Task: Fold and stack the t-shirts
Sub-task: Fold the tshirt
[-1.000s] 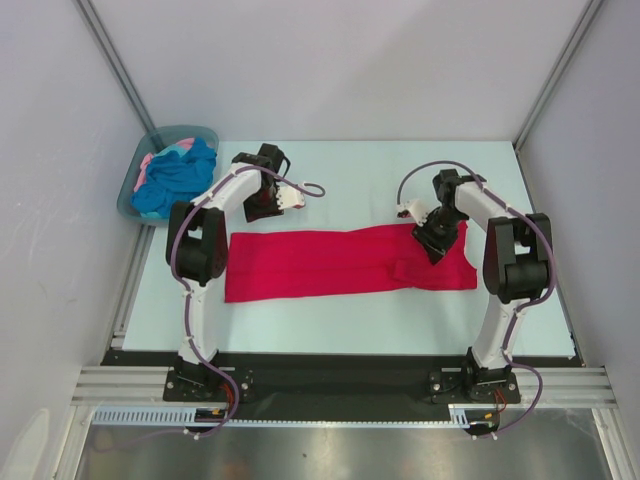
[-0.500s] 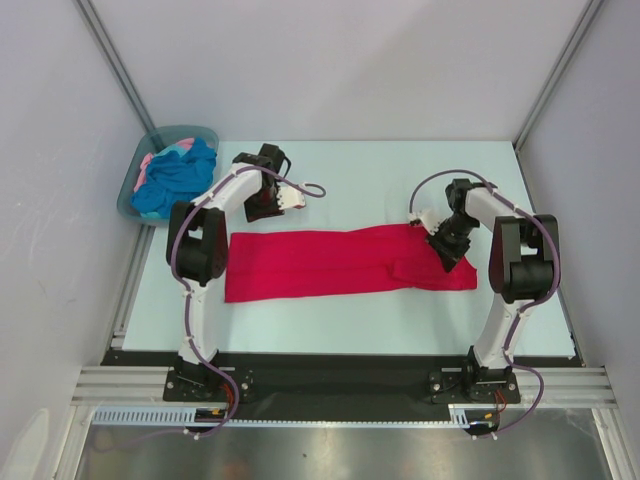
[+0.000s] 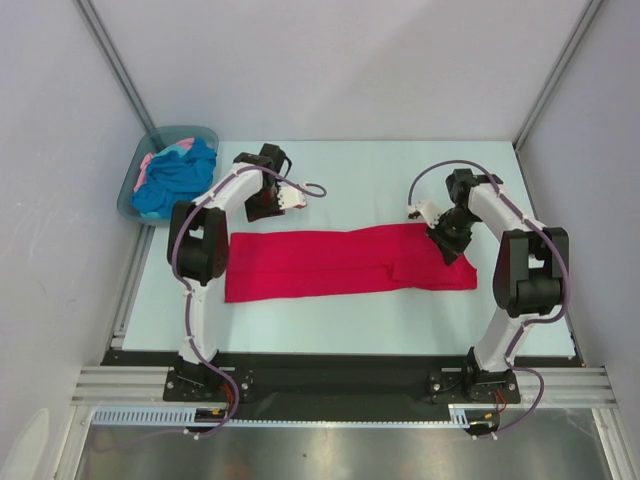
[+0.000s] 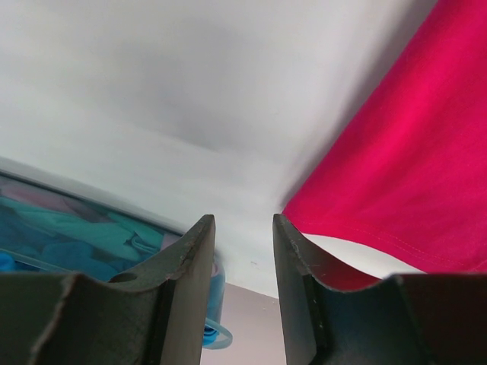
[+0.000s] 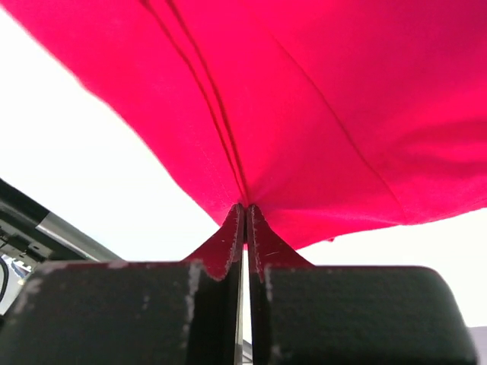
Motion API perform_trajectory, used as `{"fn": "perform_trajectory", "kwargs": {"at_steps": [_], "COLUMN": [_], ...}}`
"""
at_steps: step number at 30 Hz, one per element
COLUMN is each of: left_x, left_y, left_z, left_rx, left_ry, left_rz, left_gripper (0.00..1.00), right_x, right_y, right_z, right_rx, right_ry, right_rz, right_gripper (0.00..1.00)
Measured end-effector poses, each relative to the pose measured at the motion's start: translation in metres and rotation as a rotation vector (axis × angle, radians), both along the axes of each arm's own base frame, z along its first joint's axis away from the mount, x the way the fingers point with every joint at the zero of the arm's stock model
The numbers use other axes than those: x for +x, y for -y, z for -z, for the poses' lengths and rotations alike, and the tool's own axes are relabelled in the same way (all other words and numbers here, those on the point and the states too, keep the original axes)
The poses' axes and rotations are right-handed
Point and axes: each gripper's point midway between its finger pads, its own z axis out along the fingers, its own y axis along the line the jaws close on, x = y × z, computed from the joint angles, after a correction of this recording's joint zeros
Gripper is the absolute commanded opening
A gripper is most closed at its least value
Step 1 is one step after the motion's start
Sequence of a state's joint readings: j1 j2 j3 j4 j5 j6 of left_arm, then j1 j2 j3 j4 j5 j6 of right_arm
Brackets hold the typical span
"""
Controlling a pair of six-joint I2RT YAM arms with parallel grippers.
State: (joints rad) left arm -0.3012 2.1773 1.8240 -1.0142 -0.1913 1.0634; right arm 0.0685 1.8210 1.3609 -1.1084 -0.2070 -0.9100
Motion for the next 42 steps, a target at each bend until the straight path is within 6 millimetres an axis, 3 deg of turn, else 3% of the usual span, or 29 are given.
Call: {"fn": "perform_trajectory", "kwargs": {"at_steps": [4, 9, 13, 15, 18, 20, 22, 29, 32, 42], "left_x": [0.003, 0.006, 0.006, 0.007, 0.008, 0.008, 0.008, 0.008, 0.008, 0.008], "left_y": [0.001, 0.002, 0.002, 0.003, 0.003, 0.003, 0.003, 0.003, 0.003, 0.004], "left_z": [0.002, 0.005, 0.005, 0.004, 0.004, 0.004, 0.004, 0.004, 0.003, 0.003], "left_rx": [-0.001, -0.003, -0.003, -0.004, -0.004, -0.004, -0.004, -0.004, -0.004, -0.004], "left_ry": [0.002, 0.0, 0.0, 0.004, 0.004, 0.005, 0.005, 0.005, 0.006, 0.007], "left_rz": [0.0, 0.001, 0.002, 0.003, 0.003, 0.004, 0.004, 0.005, 0.005, 0.005], "left_gripper": [0.42, 0.42, 0.42, 0.42, 0.42, 0.42, 0.42, 0.42, 0.42, 0.41], "right_x": [-0.004, -0.01, -0.01, -0.01, -0.013, -0.015, -0.015, -0.017, -0.017, -0.011], "right_y": [-0.006, -0.009, -0.009, -0.009, -0.009, -0.009, -0.009, -0.008, -0.007, 0.001], "right_z": [-0.014, -0.016, -0.015, -0.015, -0.013, -0.012, -0.012, -0.01, -0.01, 0.005], "right_rx": [0.001, 0.0, 0.0, -0.001, -0.002, -0.004, -0.006, -0.011, -0.015, -0.033], "right_ry": [0.018, 0.0, -0.003, -0.003, -0.011, -0.018, -0.02, -0.025, -0.027, -0.025], "right_rz": [-0.021, -0.033, -0.033, -0.032, -0.025, -0.024, -0.021, -0.016, -0.012, 0.008], "right_gripper": [0.06, 0.08, 0.02, 0.05, 0.22, 0.16, 0.0, 0.0, 0.23, 0.32]}}
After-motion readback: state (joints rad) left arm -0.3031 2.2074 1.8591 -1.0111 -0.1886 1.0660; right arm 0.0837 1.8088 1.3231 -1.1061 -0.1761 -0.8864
